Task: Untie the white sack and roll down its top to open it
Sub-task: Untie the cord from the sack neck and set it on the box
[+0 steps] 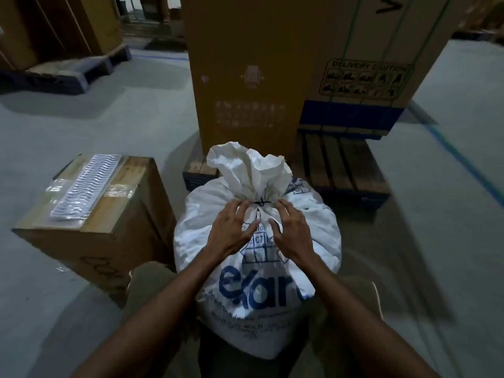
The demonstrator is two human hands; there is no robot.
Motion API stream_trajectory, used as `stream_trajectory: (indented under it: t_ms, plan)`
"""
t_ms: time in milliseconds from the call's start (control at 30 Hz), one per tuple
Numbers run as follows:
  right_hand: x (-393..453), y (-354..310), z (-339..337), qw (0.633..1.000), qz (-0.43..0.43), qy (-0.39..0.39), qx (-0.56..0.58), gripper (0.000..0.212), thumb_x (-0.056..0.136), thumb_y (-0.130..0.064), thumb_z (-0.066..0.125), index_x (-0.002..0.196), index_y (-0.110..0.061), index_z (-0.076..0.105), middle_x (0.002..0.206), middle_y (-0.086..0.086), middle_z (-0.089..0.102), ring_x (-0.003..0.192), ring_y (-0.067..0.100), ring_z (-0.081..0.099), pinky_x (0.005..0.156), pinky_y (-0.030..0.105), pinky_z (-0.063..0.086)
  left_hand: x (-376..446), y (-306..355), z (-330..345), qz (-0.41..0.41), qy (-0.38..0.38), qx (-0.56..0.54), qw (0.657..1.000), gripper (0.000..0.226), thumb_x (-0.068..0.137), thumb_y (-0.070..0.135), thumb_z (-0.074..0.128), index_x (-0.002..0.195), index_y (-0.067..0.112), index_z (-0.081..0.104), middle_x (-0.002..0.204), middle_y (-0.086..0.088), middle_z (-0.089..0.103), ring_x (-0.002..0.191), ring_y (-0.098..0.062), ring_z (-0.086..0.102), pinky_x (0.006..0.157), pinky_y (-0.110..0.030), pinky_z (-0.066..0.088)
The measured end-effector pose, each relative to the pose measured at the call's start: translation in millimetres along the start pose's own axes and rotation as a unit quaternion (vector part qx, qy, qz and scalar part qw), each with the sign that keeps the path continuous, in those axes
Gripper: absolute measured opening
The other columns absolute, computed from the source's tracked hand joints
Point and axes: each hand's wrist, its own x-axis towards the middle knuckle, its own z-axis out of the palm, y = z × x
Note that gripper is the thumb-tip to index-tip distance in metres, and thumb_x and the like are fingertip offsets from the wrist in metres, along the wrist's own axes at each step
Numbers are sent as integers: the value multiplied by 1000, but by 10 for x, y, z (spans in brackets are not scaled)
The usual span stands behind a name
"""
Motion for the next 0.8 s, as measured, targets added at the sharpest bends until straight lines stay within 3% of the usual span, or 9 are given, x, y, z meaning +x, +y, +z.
stream_trajectory:
  t_ms: [100, 200, 300, 433, 600, 800]
  plan:
    - [311, 213, 202, 999, 0, -29, 20, 43, 98, -26, 62, 138, -11, 59, 140, 10, 60, 127, 28, 57, 107, 41, 47, 359, -137, 165, -26, -30, -55, 998, 53, 98, 46, 58, 142, 18, 53, 142, -4, 51, 132, -20, 47, 106, -40, 46]
    - [539, 359, 414, 994, 21, -80, 66, 35, 96, -21, 62, 131, -19, 64, 126, 4, 65, 110, 26, 65, 89, 38, 54, 644, -245, 369, -49, -60, -85, 993, 41, 97, 37, 60, 135, 21, 60, 136, -1, 57, 125, -22, 55, 97, -39, 51]
    - [737, 461, 583, 991, 31, -84, 103, 33, 97, -27, 61, 129, -29, 65, 121, 0, 66, 106, 23, 64, 83, 39, 55, 903, -293, 516, -21, -101, -32, 994, 38, 93, 33, 60, 131, 29, 63, 130, 2, 62, 111, -28, 64, 85, -41, 56]
    - [863, 576, 719, 992, 31, -89, 88, 32, 95, -21, 63, 127, -24, 66, 121, 0, 65, 100, 25, 67, 80, 41, 57, 1037, -434, 657, 26, -78, 9, 997, 34, 90, 32, 60, 124, 28, 62, 114, 1, 64, 92, -32, 68, 66, -43, 57]
    - [1052, 592, 725, 991, 55, -66, 100, 12, 94, -21, 64, 104, -23, 70, 109, -2, 65, 84, 25, 65, 67, 43, 55, 1110, -546, 727, 26, -45, -51, 997, 35, 88, 23, 67, 122, 30, 69, 108, 3, 70, 88, -26, 69, 67, -40, 58]
    - [1185, 563, 737, 989, 99, -44, 103, 10, 89, -25, 67, 95, -27, 75, 99, -7, 73, 77, 20, 68, 64, 37, 55, 1244, -624, 799, 78, -59, -55, 994, 37, 89, 24, 63, 125, 30, 70, 99, -2, 70, 75, -28, 68, 63, -42, 57]
